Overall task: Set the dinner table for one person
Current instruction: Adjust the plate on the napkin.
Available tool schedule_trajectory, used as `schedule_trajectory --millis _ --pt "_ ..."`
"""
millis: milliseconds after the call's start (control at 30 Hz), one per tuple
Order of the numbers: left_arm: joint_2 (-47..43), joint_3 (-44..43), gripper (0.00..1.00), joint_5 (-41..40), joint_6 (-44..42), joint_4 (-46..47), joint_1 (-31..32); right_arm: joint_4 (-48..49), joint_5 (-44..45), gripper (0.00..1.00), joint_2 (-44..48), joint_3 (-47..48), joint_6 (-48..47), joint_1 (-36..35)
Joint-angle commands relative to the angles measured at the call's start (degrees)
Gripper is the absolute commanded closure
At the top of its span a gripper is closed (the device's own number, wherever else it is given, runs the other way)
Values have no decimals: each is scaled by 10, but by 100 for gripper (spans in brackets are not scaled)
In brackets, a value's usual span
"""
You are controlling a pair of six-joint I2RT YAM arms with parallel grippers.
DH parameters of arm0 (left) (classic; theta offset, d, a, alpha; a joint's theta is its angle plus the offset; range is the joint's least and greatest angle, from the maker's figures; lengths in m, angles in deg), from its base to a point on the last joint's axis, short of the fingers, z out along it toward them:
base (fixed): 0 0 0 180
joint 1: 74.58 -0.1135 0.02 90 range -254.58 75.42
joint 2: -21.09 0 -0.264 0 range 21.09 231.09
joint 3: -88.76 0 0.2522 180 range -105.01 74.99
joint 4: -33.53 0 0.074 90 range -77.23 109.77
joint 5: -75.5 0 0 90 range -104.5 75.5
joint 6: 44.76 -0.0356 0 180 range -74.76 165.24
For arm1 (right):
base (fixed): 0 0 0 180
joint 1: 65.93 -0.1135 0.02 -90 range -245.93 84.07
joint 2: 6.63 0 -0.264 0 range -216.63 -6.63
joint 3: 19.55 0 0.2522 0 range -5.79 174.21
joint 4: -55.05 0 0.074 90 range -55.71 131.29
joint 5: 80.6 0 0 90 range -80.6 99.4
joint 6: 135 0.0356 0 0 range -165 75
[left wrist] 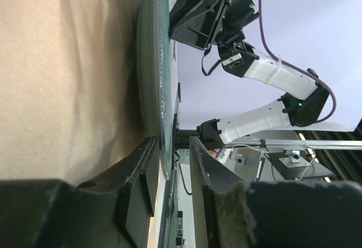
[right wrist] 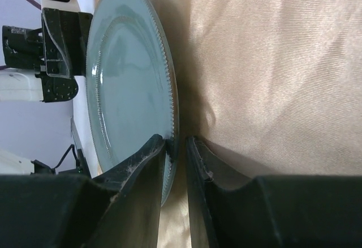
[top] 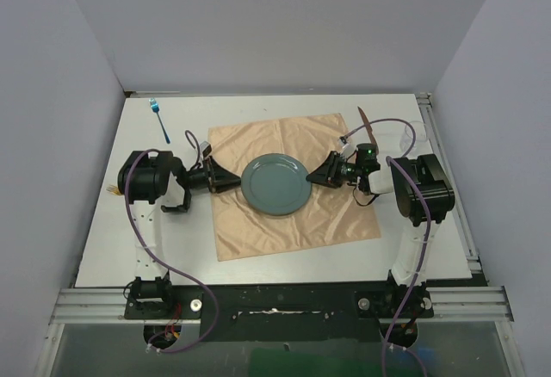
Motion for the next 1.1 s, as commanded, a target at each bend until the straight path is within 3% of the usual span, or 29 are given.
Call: schedule_trajectory --millis 0,67,133,167,200,233,267,300,367,500,933,1067 --pt "-28 -46 77 -20 -140 -137 -3 -24 18 78 41 14 -22 -4" --pt "-65 -93 77 -59 -307 -377 3 -34 22 77 49 17 -27 -4" --pt "-90 -199 76 -172 -582 -838 20 -48 27 77 55 23 -35 -4" --pt "-88 -236 75 -210 -652 -902 32 -56 29 77 56 26 -39 -4" --pt "-83 -239 75 -194 -641 -892 37 -61 30 77 56 28 -42 -4" --pt "-81 -215 75 -143 -602 -790 38 -65 29 77 55 31 -45 -5" --pt "-80 -175 75 -115 -477 -656 38 -67 29 77 54 33 -46 -6" --pt "-79 -150 75 -106 -427 -581 38 -68 30 77 53 33 -47 -5" --pt "-80 -147 75 -120 -454 -613 36 -68 31 77 55 27 -50 -5" --pt "-94 -184 75 -173 -585 -798 37 -66 40 77 51 21 -54 -5" --pt "-99 -179 77 -173 -553 -762 33 -48 35 78 37 13 -47 5" --pt "-93 -182 88 -173 -546 -754 33 -47 37 79 30 13 -48 8"
